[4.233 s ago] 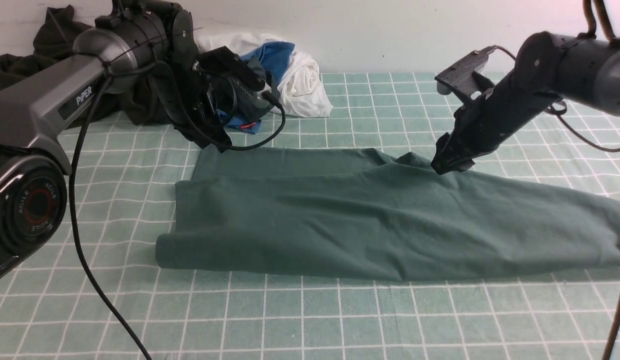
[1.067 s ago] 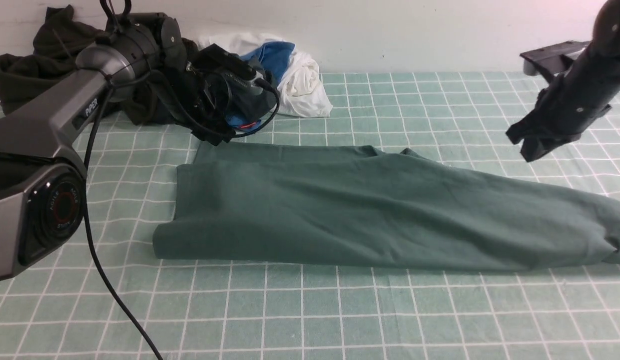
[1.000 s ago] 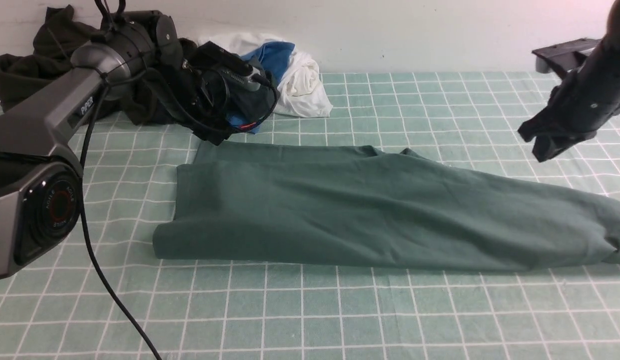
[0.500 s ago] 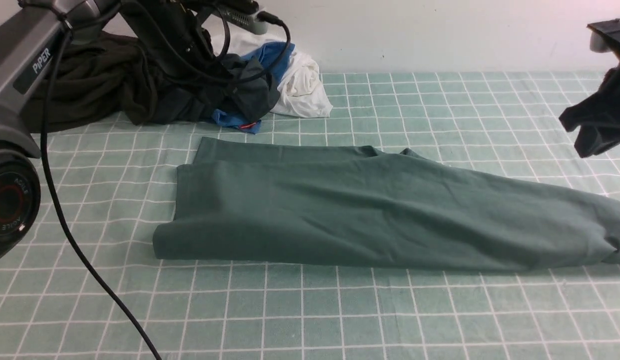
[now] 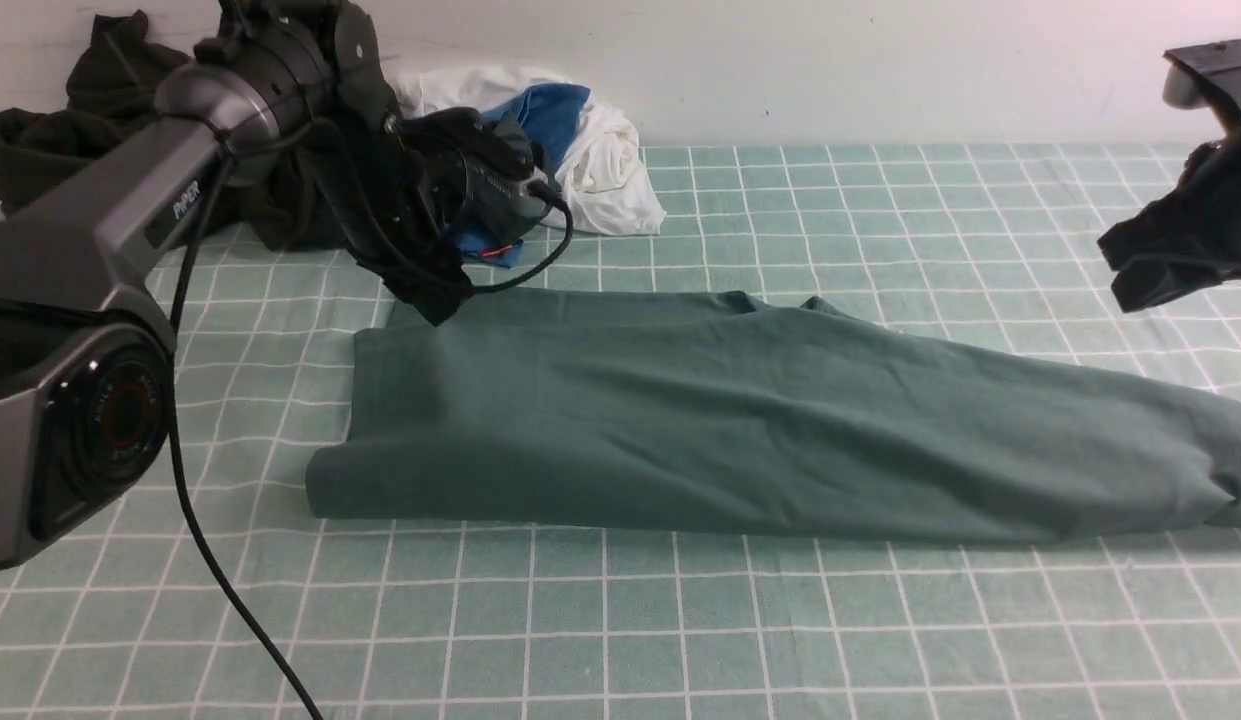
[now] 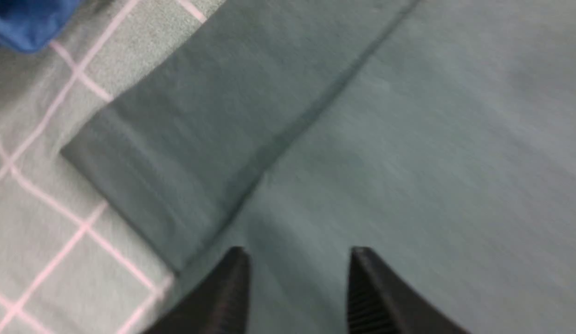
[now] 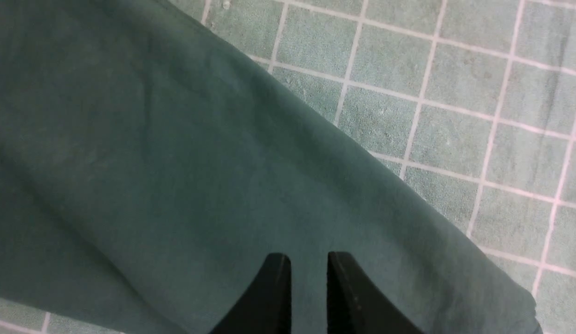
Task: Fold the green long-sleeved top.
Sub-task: Use the right arm to clamp the right edge of the fabric
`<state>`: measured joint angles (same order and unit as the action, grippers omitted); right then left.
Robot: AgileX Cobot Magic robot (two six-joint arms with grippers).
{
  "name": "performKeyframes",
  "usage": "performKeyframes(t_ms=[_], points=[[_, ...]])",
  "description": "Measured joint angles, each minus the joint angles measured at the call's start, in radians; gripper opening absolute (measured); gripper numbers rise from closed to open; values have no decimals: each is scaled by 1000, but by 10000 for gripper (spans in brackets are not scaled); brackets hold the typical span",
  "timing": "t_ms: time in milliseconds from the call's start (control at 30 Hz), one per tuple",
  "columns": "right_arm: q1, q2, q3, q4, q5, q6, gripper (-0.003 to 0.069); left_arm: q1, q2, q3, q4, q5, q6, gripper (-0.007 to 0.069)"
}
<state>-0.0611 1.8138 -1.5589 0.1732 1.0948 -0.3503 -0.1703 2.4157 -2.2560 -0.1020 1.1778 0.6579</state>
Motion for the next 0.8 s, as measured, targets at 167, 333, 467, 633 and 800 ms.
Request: performKeyframes(t_ms=[167, 333, 467, 633, 800], points=[[0, 31, 1, 5, -9, -12, 115, 0, 56, 0, 0, -71, -22, 486], [0, 57, 1, 6, -14, -13, 115, 3, 82, -4, -8, -89, -36, 527], [0, 68, 2, 11, -13, -13, 115, 3, 83, -7, -14, -81, -38, 456], [2, 69, 0, 24, -9, -43, 115, 2, 85, -7, -30, -75, -38, 184], [53, 71, -34, 24, 2, -115, 115, 1, 85, -7, -34, -73, -38, 16]])
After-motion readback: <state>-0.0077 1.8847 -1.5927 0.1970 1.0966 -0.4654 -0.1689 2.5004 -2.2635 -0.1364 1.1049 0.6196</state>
